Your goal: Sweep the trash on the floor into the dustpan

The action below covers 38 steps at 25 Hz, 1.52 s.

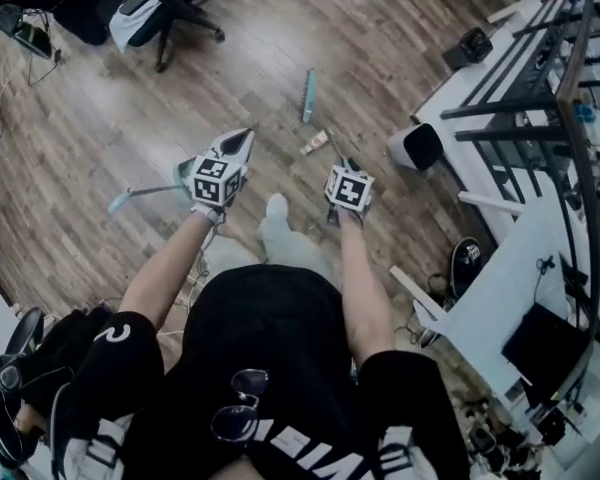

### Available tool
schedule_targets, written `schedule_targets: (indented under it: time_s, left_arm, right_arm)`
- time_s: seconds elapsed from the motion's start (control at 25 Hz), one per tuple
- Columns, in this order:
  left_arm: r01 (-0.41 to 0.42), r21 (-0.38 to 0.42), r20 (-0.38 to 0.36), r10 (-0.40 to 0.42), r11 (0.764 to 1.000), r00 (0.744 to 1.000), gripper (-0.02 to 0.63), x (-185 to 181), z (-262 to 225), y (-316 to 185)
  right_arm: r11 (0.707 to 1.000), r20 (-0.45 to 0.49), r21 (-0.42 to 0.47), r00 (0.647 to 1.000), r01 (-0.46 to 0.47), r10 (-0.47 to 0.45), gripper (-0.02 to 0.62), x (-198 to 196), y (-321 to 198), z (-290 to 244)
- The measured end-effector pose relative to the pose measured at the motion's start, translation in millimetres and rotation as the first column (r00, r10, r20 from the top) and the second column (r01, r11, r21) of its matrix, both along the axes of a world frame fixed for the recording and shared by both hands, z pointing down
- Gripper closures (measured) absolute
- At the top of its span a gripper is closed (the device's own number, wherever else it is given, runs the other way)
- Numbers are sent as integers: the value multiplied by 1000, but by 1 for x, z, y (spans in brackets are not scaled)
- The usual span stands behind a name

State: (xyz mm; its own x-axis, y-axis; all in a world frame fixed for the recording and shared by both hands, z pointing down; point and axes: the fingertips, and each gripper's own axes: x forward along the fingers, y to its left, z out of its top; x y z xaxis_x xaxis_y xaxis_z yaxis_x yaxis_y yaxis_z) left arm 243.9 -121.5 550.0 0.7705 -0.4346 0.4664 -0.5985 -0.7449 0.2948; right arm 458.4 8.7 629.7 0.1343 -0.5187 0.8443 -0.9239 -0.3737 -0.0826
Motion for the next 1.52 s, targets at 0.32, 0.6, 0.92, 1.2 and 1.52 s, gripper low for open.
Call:
schedule_targets:
  time_s: [0.32, 0.6, 0.92, 1.2, 1.52]
  left_arm:
    - [-166, -12, 16, 166, 986, 986, 608, 124, 24, -13]
    - [-226, -26, 17, 227, 974, 974, 607, 177, 45, -17]
    - [-215, -77, 48, 219, 974, 975, 608, 178, 72, -16]
    - [-167, -110, 81, 177, 980, 981, 607, 149, 89, -11]
    - [-70, -110, 98, 81, 991, 992, 608, 88, 84, -6]
  right_arm:
    - [991, -41, -64, 992, -121, 118, 511, 100, 13, 31]
    - [968, 2, -142, 978, -206, 208, 511, 140, 37, 75]
    - [955, 83, -239, 976, -176, 201, 511, 137, 61, 126]
    - [960, 145, -260, 979, -103, 145, 511, 98, 72, 144]
    - [959, 105, -281, 993, -26, 57, 511, 49, 83, 147]
